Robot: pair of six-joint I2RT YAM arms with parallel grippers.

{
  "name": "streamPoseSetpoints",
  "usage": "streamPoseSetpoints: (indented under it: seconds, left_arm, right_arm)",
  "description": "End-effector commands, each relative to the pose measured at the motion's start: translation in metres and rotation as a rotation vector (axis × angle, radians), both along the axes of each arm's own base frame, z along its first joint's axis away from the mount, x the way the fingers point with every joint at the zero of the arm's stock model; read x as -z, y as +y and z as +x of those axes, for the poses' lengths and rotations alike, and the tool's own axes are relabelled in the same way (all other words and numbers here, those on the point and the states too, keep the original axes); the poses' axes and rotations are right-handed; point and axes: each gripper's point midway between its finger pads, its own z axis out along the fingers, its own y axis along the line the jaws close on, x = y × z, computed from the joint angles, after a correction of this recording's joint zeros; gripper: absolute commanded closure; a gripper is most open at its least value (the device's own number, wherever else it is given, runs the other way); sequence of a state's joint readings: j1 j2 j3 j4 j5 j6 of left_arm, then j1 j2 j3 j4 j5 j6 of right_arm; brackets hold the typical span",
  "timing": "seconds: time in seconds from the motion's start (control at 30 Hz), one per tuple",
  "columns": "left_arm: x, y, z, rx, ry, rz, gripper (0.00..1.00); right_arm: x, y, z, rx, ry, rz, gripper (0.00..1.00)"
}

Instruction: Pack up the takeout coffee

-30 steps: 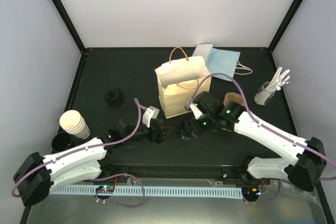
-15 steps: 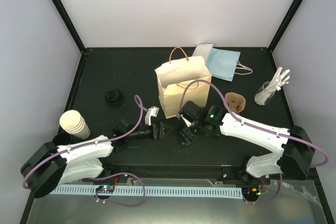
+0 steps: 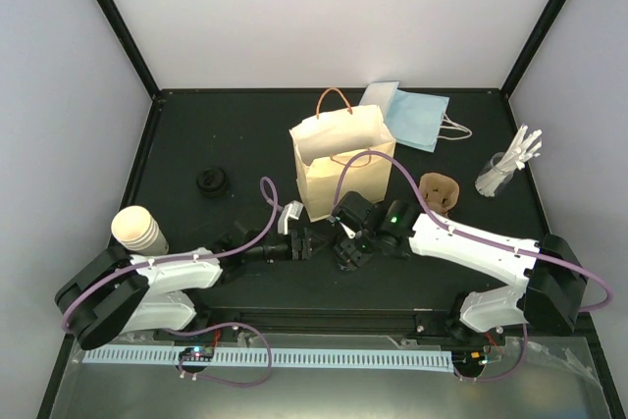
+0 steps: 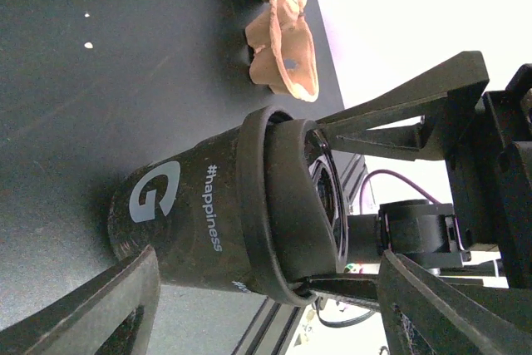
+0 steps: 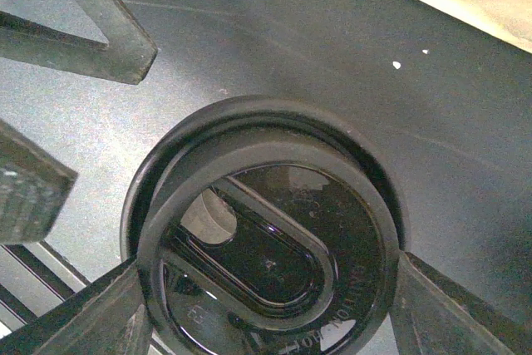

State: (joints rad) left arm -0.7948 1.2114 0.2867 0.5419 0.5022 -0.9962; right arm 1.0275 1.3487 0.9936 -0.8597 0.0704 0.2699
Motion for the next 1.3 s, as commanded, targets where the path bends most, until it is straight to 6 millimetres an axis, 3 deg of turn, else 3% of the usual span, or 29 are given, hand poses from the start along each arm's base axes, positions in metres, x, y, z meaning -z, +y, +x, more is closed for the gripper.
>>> streamPoseSetpoints:
  seconds: [0.0,0.4,0.7,1.27]
  left_arm:
    - [-0.014,-0.007,0.004,0.013,-0.017,-0.049,0.27]
    - [-0.013,-0.006,0.003,0.016,-0.04,-0.058,0.29]
    - [-0.011,-0.011,0.002,0.032,-0.015,-0.065,0.41]
    - [0.021,-0.015,0.002,0.024,0.111,-0.023,0.57]
  right_arm:
    - [0.005,-0.001,0.001,0.01,-0.02,-0.012,0.28]
    - [0.006,-0.001,0.0,0.007,-0.02,-0.006,0.27]
    - [0.006,-0.001,0.0,0.007,-0.019,-0.003,0.27]
    - [0.006,0.0,-0.002,0.002,-0.01,0.006,0.27]
